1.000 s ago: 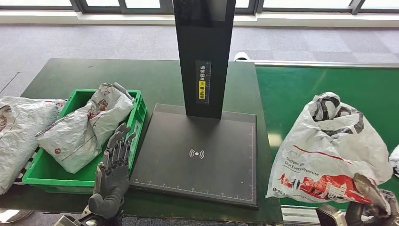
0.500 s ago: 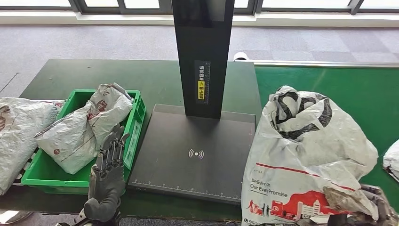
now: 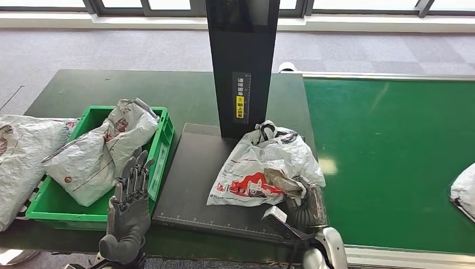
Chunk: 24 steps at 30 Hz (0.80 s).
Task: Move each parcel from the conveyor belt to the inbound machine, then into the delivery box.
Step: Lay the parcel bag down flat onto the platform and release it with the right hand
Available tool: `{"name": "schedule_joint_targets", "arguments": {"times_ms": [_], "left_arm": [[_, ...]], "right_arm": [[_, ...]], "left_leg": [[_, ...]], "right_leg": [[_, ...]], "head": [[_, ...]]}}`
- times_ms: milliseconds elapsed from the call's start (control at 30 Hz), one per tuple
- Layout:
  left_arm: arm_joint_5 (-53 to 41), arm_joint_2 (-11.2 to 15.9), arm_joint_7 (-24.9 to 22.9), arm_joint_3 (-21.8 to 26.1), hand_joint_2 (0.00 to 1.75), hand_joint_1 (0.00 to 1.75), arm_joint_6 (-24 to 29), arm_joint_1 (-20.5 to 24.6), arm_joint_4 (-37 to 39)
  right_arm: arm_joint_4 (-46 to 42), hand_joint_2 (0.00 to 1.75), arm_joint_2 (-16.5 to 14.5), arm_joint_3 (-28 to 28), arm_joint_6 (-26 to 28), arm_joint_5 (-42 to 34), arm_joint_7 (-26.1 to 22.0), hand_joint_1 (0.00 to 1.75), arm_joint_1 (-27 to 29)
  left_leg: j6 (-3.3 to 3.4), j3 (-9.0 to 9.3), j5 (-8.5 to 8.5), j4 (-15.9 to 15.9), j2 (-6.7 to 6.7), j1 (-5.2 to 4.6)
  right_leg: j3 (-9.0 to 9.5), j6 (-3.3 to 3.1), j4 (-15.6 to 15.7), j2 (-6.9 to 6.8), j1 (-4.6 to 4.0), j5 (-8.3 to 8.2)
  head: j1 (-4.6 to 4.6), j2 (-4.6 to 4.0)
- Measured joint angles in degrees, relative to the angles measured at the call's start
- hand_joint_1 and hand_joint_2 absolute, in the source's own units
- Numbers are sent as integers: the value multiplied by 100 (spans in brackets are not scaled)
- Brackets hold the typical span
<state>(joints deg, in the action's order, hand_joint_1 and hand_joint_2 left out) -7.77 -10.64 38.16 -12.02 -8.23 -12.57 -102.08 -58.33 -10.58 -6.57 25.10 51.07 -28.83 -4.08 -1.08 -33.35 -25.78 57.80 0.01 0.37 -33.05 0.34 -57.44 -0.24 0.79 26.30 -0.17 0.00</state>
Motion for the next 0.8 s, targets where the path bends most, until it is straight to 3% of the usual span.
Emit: {"name": "schedule_joint_targets", "arguments": {"times_ms": [300, 800], "left_arm": [[59, 0, 0, 1, 0, 0, -44, 56, 146], [60, 0, 0, 2, 0, 0, -44, 70, 224]], "right_arm": [[937, 175, 297, -31, 230, -252, -73, 175, -454], [1232, 175, 375, -31, 334, -239, -48, 175, -560]], "left_leg": [[9, -4, -4, 2, 0, -2], [9, -6, -5, 2, 1, -1]], "right_leg": [[-2, 4, 4, 0, 3, -3], [-6, 3, 4, 1, 3, -1]], "head": [[0, 0], [0, 0]]}}
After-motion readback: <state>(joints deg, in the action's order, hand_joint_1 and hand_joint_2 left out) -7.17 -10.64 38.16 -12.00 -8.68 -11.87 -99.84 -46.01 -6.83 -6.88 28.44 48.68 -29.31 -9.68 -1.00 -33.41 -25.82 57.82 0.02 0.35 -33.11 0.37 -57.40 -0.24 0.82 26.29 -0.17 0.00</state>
